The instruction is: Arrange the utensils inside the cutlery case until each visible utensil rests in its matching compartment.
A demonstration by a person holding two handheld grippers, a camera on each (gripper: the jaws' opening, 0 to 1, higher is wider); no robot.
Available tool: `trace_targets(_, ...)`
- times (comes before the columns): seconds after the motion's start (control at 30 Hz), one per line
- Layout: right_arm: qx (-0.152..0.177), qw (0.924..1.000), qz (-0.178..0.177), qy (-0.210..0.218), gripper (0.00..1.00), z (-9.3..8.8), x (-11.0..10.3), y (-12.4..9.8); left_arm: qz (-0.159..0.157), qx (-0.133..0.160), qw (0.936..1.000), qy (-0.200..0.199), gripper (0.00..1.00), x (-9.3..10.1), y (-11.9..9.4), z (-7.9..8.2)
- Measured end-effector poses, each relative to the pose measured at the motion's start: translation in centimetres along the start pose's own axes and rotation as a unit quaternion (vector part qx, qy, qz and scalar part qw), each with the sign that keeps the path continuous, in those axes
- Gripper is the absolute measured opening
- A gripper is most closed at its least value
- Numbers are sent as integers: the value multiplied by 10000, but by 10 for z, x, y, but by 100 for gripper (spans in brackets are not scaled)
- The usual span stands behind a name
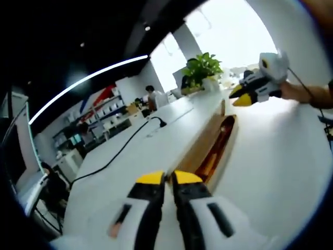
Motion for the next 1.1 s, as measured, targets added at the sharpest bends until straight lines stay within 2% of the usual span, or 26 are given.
trace_targets(0.1,-58,9997,63,-228,14,-3,2,4,-42,-59,9999,100,6,2,1,-2)
trace_targets(0.17,-95,9997,89,-220,14,-3,5,5,-66,-89,9998,189,6,3,1,-2)
trace_targets(0.3,62,9997,141,-205,15,0,10,9,-86,-96,9996,241,6,2,2,-1)
trace_targets(0.37,85,9984,435,-355,17,0,10,16,-90,-107,9996,260,6,2,2,-2)
trace_targets(0.4,13,9966,582,-584,19,-2,11,20,-87,-113,9995,265,6,2,2,-2)
trace_targets(0.47,-141,9954,689,-655,18,-4,11,22,-95,-118,9996,246,6,2,2,-2)
trace_targets(0.6,-202,9922,900,-844,18,0,17,26,-100,-129,9996,240,6,0,3,-2)
trace_targets(0.7,-216,9872,1191,-1040,17,5,19,33,-96,-137,9995,263,6,0,4,-2)
trace_targets(0.77,-402,9842,1373,-1045,17,3,18,39,-101,-139,9995,277,6,-1,3,-2)
trace_targets(0.9,-305,9831,1521,-977,15,4,15,45,-89,-186,9993,308,6,-2,3,-3)
trace_targets(1.1,-465,9699,1880,-1474,8,2,14,44,-88,-235,9990,367,6,-2,4,-4)
Point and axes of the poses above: the point that each gripper's makers call its tool centre point, and the gripper's own axes: y roughly forward along the fingers, x roughly to its right, z roughly out of its top, the point moved 7 cm from there along -y, roughly backward along the fingers, and after that the axes turned 15 degrees about x, right-handed, at the moved point
